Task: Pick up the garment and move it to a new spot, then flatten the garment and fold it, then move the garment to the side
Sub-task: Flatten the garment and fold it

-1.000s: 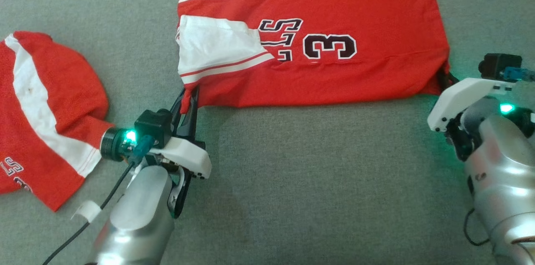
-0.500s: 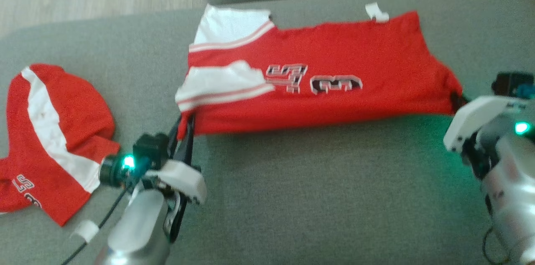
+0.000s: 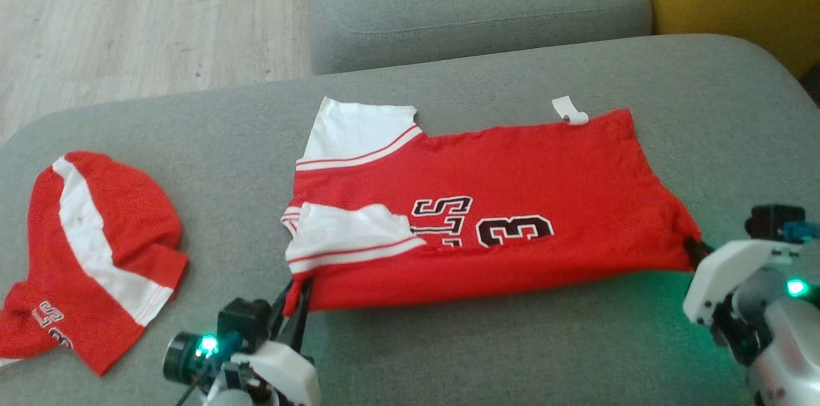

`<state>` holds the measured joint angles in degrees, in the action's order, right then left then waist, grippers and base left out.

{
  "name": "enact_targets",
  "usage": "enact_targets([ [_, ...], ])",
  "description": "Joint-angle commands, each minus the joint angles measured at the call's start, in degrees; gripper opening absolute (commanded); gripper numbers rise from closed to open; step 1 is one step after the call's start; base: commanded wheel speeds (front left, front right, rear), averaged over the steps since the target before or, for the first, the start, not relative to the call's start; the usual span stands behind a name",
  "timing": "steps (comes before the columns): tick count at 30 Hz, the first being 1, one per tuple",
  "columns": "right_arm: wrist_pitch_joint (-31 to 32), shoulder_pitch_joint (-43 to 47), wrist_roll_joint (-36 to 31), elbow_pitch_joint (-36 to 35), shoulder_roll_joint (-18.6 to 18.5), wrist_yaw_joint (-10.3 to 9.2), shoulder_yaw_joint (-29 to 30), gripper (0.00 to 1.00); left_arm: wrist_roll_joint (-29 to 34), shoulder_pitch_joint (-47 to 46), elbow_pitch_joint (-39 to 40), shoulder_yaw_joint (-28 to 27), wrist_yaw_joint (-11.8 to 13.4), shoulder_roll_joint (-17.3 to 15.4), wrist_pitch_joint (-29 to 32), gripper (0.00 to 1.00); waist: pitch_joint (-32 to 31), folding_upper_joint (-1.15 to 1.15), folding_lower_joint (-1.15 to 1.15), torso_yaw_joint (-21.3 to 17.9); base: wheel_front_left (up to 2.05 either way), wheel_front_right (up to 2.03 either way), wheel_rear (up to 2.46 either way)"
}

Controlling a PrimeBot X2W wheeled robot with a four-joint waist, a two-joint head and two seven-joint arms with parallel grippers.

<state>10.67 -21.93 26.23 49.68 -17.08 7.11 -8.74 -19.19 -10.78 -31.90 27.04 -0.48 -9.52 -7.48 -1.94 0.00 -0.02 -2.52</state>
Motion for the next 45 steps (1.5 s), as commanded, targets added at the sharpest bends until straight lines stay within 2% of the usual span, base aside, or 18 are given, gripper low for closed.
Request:
enact_targets([
  [1,0.2,-0.1,0.4,-2.6,-1.6,0.37,-0.2,0.0,-0.6,-1.6,2.6,-1.9,0.6,-1.6,0.2,0.0,-0.1,0.0,0.02,-0.4,0.0,0.0,0.0],
  [6,1.7,3.6,-0.2,-7.4,-1.6,0.37,2.3,0.0,-1.3,1.1,5.8,-1.1,0.9,-1.6,2.7,0.0,0.3,0.0,0.02,-1.0,0.0,0.0,0.0],
  [7,1.8,4.1,-0.5,-8.4,-1.4,0.37,2.9,0.61,-1.5,1.3,6.3,-1.0,1.0,-1.7,3.1,0.0,0.4,0.0,0.02,-1.0,0.0,0.0,0.0],
  [8,1.8,4.5,-0.7,-9.4,-1.2,0.37,3.7,1.0,-1.5,1.5,6.8,-1.0,1.1,-1.8,3.5,0.06,0.6,0.0,0.02,-1.1,0.0,0.0,0.0],
  [9,1.8,4.8,-1.1,-10.4,-1.1,0.37,4.4,1.0,-1.6,1.6,7.2,-0.9,1.2,-1.8,3.7,0.73,0.7,0.0,0.02,-1.1,0.0,0.0,0.0],
  [10,1.9,5.2,-1.5,-11.4,-0.9,0.37,5.1,1.0,-1.6,1.6,7.6,-0.9,1.4,-1.9,4.0,1.0,0.8,0.0,0.02,-1.2,0.0,0.0,0.0],
  [20,1.1,6.0,-7.2,-23.3,1.4,0.37,15.2,1.0,-2.1,0.8,11.6,-2.7,3.4,-2.8,1.9,1.0,2.0,0.0,0.02,-1.6,0.0,0.0,0.0],
  [29,-3.4,4.2,-12.6,-33.2,3.3,0.37,18.0,1.0,-1.1,-4.6,16.6,-5.1,3.9,-4.4,-3.4,1.0,3.9,0.0,0.02,-2.0,0.0,0.0,0.0],
  [34,-5.5,1.6,-13.6,-35.9,3.9,0.37,16.9,1.0,-0.4,-10.5,18.1,-6.1,3.0,-6.3,-3.8,1.0,6.2,0.0,0.02,-2.8,0.0,0.0,0.0],
  [38,-5.8,-1.2,-13.7,-37.0,4.0,0.37,15.7,1.0,0.4,-17.1,17.9,-6.2,1.3,-8.0,-2.2,1.0,8.8,0.0,0.02,-3.7,0.0,0.0,0.0],
  [45,-6.6,-7.0,-13.4,-37.3,3.5,0.37,12.3,1.0,0.0,-30.0,12.5,-4.5,-4.4,-10.9,4.6,1.0,14.1,0.0,0.02,-5.6,0.0,0.0,0.0],
])
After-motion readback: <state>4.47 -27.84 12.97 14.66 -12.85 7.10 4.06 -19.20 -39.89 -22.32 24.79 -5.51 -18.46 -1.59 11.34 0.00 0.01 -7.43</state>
